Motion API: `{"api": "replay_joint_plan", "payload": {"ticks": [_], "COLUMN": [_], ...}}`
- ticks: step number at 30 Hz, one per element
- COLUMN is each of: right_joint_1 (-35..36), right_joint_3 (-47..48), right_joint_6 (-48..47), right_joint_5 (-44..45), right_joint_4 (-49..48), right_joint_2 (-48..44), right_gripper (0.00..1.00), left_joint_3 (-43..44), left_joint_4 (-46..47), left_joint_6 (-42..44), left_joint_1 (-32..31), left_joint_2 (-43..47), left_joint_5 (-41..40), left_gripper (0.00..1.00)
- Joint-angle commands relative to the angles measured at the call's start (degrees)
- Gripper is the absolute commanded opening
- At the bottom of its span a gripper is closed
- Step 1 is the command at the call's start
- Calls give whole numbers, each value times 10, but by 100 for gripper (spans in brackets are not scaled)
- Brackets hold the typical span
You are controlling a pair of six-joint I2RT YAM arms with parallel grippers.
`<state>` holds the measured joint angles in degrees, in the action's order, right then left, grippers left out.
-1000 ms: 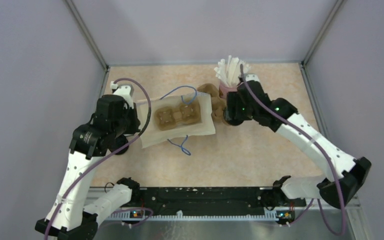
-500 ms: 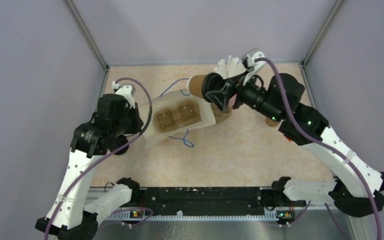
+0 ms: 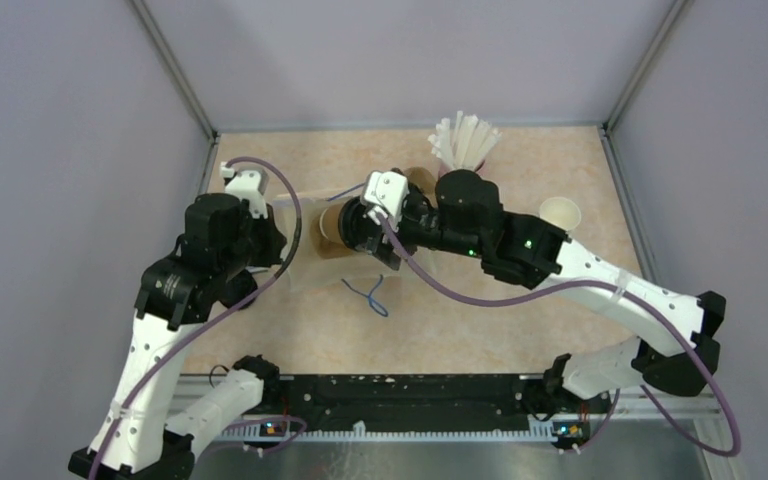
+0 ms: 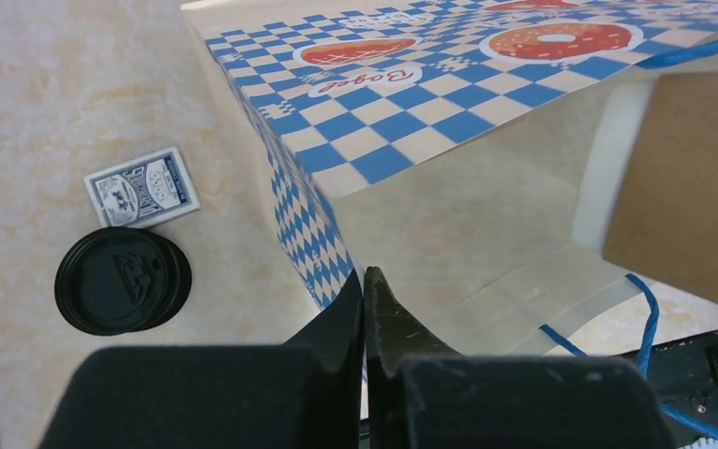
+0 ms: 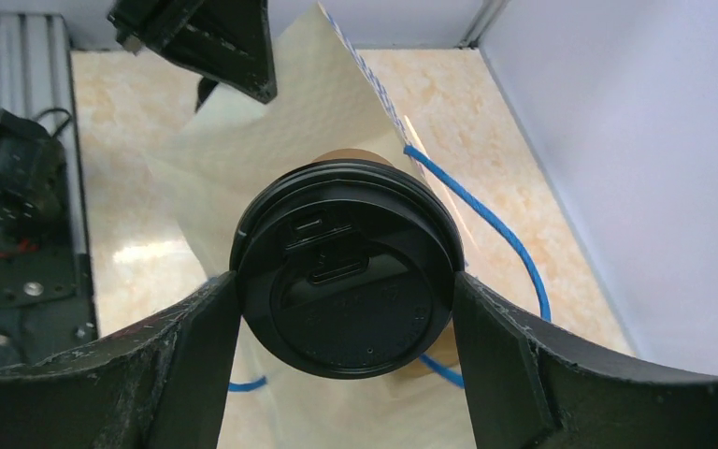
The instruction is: Pack the takeout coffee
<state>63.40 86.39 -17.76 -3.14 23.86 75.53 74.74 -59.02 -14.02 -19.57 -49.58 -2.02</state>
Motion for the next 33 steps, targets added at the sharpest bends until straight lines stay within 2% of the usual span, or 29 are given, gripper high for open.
{"api": "replay_joint_plan", "payload": {"ticks": [1,6,15,25,33], "right_joint_1": [5,12,16,11,-26], "right_joint_3": [31,33,-23,-45,-91], "right_joint_6": [-127,-212,-335,-345,-348], "right_joint_5": [-9,-17,-12,-11,6], "right_joint_4": [0,28,16,-13,-48], "right_joint_2": [28,56,73,126,128], "right_gripper": [60,59,62,62,60], "left_joint_3": [-23,-25,-49,-96,-107], "left_joint_4": [77,80,100,131,129], "left_joint_6": [33,37,24,46,48], "left_joint_1": [-1,-1,0,-1,-1], "left_joint_2": [26,13,29,68,72], "left_joint_5": [17,42,52,62,55], "left_gripper": [0,0,0,0,0]}}
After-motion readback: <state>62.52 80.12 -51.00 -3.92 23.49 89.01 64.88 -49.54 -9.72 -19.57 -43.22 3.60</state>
